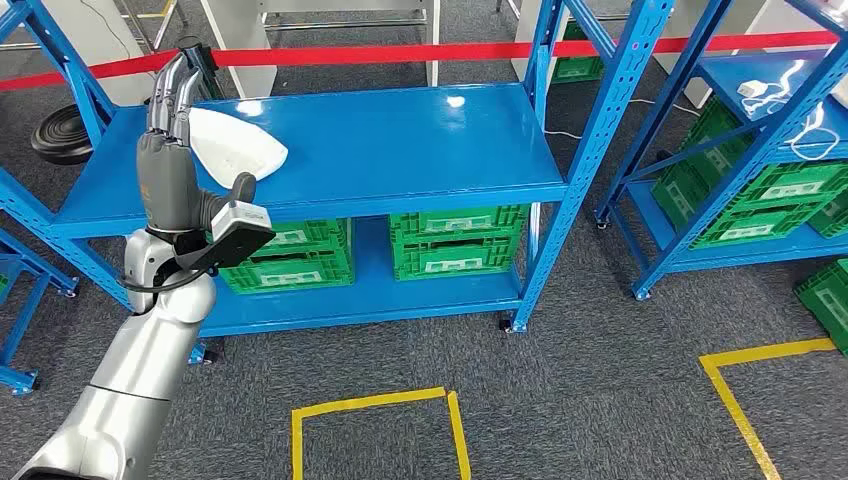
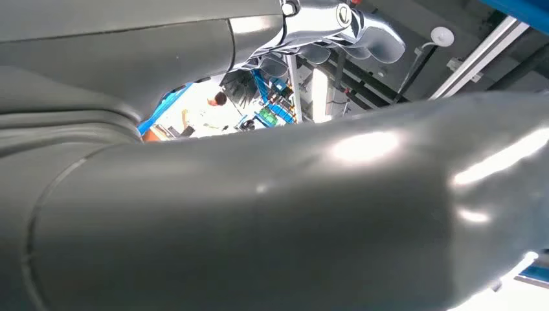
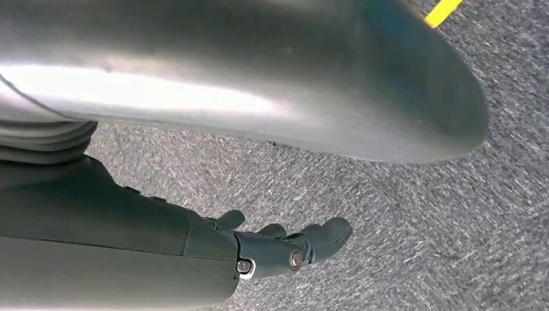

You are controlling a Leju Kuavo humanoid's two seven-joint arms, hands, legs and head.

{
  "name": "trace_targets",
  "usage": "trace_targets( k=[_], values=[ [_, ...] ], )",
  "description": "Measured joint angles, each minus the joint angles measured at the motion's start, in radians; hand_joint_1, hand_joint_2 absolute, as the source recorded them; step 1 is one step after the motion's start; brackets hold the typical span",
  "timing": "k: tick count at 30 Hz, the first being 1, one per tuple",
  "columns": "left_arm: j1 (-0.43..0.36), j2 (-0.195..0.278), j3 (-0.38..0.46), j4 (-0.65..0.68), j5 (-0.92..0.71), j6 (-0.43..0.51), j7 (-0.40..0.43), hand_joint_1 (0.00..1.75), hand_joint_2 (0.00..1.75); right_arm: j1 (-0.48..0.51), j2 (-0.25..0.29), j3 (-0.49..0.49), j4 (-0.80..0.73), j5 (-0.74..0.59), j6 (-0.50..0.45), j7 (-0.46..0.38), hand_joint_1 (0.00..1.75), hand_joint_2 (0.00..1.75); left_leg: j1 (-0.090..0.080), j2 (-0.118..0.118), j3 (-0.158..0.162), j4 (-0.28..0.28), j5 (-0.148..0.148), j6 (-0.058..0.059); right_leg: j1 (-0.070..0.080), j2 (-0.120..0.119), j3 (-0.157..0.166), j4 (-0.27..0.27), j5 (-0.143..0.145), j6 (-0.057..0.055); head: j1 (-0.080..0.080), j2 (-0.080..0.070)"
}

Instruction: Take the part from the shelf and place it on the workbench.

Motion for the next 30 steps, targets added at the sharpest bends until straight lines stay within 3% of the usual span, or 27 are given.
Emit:
trace_targets(
  k=[7,9,10,12,13,14,15,16,17,19,20,23,25,28,29,30],
  values=[
    [0.001,0.0,0.0,-0.003,0.002,0.0,0.0,0.0,0.0,-0.001,0.0,0.0,0.0,0.0,0.001,0.001,0.0,0.0,-0.006,0.0,0.006,-0.002,-0.01,0.021,-0.011,-0.001,0.009,-0.012,-0.005,0.037,0.0,0.0],
    [-0.001,0.0,0.0,-0.006,0.001,0.0,0.0,0.0,0.0,-0.003,0.0,0.0,0.0,0.0,0.003,0.001,0.0,0.0,-0.002,0.002,0.019,-0.014,-0.009,0.03,-0.01,-0.004,0.001,0.016,-0.018,0.043,0.001,0.0],
    [-0.001,-0.001,0.0,-0.008,0.001,0.0,0.0,0.0,0.0,-0.004,0.0,-0.001,0.0,0.0,0.004,0.001,0.0,0.0,0.001,0.004,0.027,-0.02,-0.008,0.034,-0.009,-0.005,-0.021,0.06,-0.037,0.044,0.002,0.0],
    [0.001,-0.002,0.0,-0.009,0.001,0.0,0.001,0.0,0.0,-0.005,-0.001,-0.001,0.0,0.003,0.005,0.002,0.0,0.0,0.001,0.006,0.034,-0.022,-0.013,0.038,-0.009,-0.007,-0.1,0.196,-0.088,0.043,0.004,0.0],
    [0.004,-0.002,0.0,-0.009,0.001,0.0,0.001,0.0,0.0,-0.004,-0.001,-0.001,0.0,0.004,0.006,0.002,0.0,0.0,0.0,0.005,0.036,-0.02,-0.016,0.038,-0.009,-0.007,-0.142,0.259,-0.105,0.042,0.004,0.0],
    [0.006,-0.003,0.0,-0.009,0.002,0.001,0.001,0.0,0.0,-0.003,-0.001,-0.001,0.0,0.005,0.007,0.003,0.0,0.0,-0.001,0.005,0.038,-0.018,-0.02,0.037,-0.009,-0.007,-0.171,0.292,-0.103,0.04,0.004,0.0],
    [0.007,-0.003,0.0,-0.009,0.002,0.001,0.001,0.0,0.0,-0.002,-0.001,-0.001,0.0,0.005,0.008,0.004,0.0,0.0,-0.001,0.004,0.042,-0.016,-0.024,0.036,-0.009,-0.007,-0.182,0.289,-0.081,0.038,0.004,0.0],
    [0.008,-0.003,0.0,-0.009,0.002,0.001,0.001,0.0,0.0,-0.002,-0.002,-0.001,0.0,0.005,0.008,0.004,0.0,0.0,-0.001,0.004,0.047,-0.013,-0.03,0.033,-0.009,-0.008,-0.172,0.245,-0.04,0.035,0.004,0.0],
    [0.008,-0.003,0.0,-0.01,0.002,0.001,0.002,0.0,0.0,-0.002,-0.003,-0.001,0.0,0.006,0.009,0.004,0.0,0.0,0.0,0.003,0.053,-0.009,-0.037,0.03,-0.009,-0.008,-0.147,0.173,0.007,0.032,0.004,0.0],
    [0.007,-0.003,0.0,-0.01,0.002,0.0,0.002,0.0,0.0,-0.003,-0.005,-0.001,0.0,0.007,0.012,0.004,0.0,0.0,-0.003,0.002,0.059,-0.002,-0.049,0.019,-0.006,-0.01,-0.101,0.058,0.062,0.025,0.004,0.0],
    [0.006,-0.002,0.0,-0.011,0.002,0.0,0.003,0.0,0.0,-0.004,-0.005,-0.001,0.001,0.007,0.013,0.004,0.0,0.0,-0.004,0.001,0.06,-0.001,-0.052,0.013,-0.005,-0.01,-0.09,0.034,0.068,0.022,0.003,0.0],
    [0.006,-0.002,0.0,-0.012,0.002,0.0,0.001,0.0,0.0,-0.004,-0.005,-0.001,0.001,0.009,0.017,0.004,0.0,0.0,-0.003,0.0,0.062,-0.004,-0.057,-0.006,-0.004,-0.008,-0.084,0.026,0.064,0.008,0.003,0.0],
    [0.005,0.0,0.001,-0.015,0.005,0.001,-0.001,0.0,0.0,-0.004,-0.006,-0.001,0.001,0.011,0.017,0.005,0.0,0.0,-0.001,0.002,0.047,0.033,-0.077,-0.02,-0.009,-0.008,-0.073,0.019,0.062,-0.003,-0.002,0.0],
    [0.009,0.004,0.002,-0.016,0.008,0.001,-0.003,0.0,0.0,-0.004,-0.007,-0.001,0.001,0.014,0.018,0.005,0.0,0.0,0.008,0.007,-0.056,0.217,-0.144,-0.035,-0.011,-0.009,-0.058,0.016,0.051,-0.014,-0.007,0.0],
    [0.013,0.004,0.002,-0.016,0.008,0.001,-0.003,0.0,0.0,-0.004,-0.007,-0.001,0.001,0.014,0.017,0.006,0.0,0.0,0.011,0.009,-0.087,0.263,-0.149,-0.038,-0.011,-0.009,-0.053,0.016,0.046,-0.015,-0.007,0.0],
    [0.016,0.005,0.002,-0.016,0.008,0.001,-0.004,0.0,0.0,-0.003,-0.007,-0.001,0.001,0.015,0.017,0.007,0.0,0.0,0.013,0.009,-0.102,0.272,-0.133,-0.04,-0.012,-0.009,-0.047,0.017,0.041,-0.014,-0.007,0.0]
  ],
)
